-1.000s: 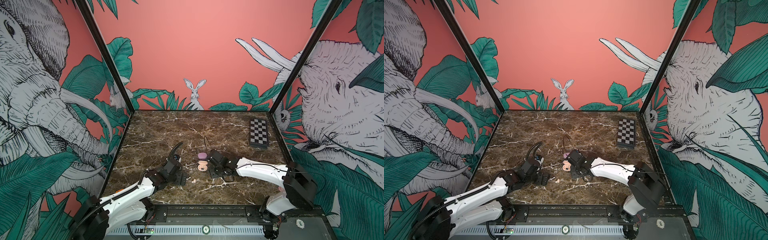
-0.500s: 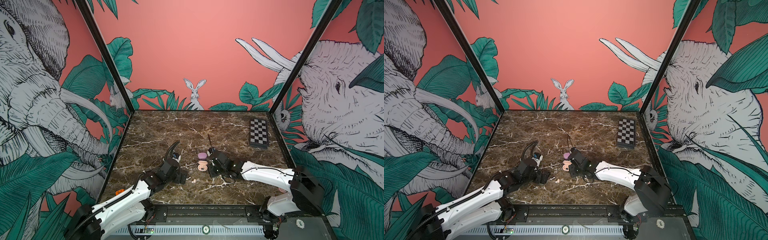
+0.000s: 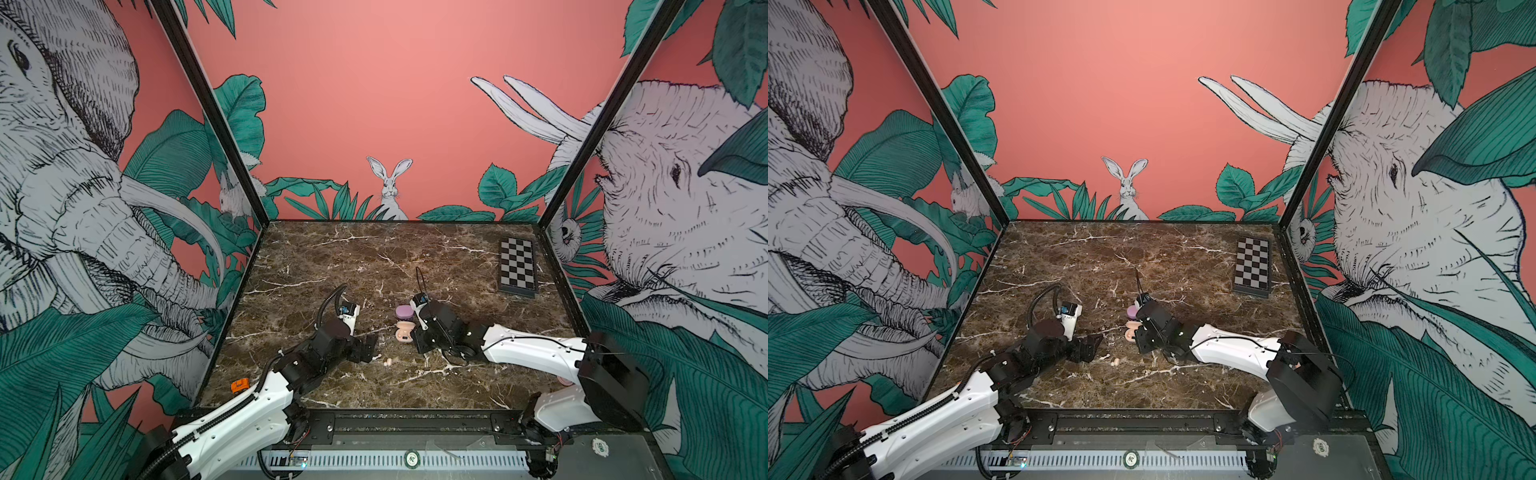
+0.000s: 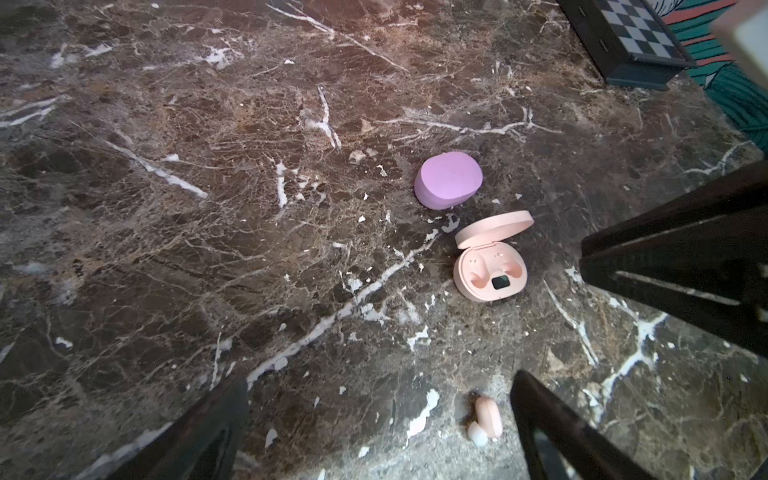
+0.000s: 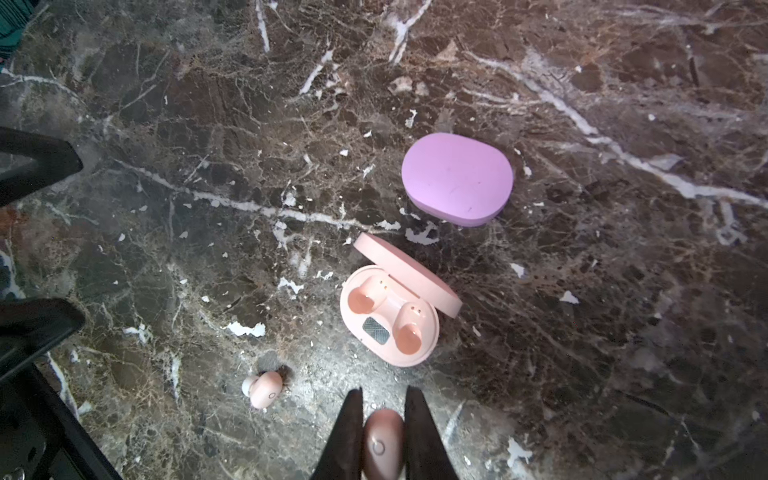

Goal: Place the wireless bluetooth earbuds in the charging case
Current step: 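Lower the pink earbud into an empty slot of the pink case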

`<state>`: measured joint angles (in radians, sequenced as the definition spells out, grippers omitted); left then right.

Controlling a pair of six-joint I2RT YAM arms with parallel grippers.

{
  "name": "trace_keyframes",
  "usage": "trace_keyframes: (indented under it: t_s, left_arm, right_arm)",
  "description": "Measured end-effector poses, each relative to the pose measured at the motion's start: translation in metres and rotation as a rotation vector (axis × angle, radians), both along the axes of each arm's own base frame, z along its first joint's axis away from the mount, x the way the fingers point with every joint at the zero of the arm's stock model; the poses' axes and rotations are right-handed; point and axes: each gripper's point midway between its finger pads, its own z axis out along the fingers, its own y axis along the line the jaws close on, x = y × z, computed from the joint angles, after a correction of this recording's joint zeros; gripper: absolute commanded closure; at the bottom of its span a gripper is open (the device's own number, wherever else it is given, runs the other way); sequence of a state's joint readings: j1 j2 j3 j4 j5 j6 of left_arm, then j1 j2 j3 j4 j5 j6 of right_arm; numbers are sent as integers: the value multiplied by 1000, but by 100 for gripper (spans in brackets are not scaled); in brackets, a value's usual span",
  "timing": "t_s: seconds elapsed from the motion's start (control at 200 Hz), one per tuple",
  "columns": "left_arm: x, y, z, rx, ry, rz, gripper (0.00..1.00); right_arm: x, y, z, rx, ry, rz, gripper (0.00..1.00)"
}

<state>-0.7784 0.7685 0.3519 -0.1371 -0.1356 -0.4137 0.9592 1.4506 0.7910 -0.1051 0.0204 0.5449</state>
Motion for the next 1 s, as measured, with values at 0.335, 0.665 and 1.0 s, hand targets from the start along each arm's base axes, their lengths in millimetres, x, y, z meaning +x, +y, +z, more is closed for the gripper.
trace_keyframes:
  t_s: [0.335, 0.665, 1.0]
  left_arm:
    - [3, 2, 13, -38, -81, 7, 1]
    - [4, 3, 14, -40, -109, 2, 1]
    - [5, 3, 14, -38, -113, 3, 1]
  right_arm:
    - [3, 6, 4, 20, -29, 18, 84]
    - [5, 7, -2, 8, -31, 27, 85]
    - [8, 8, -9, -4, -31, 30, 85]
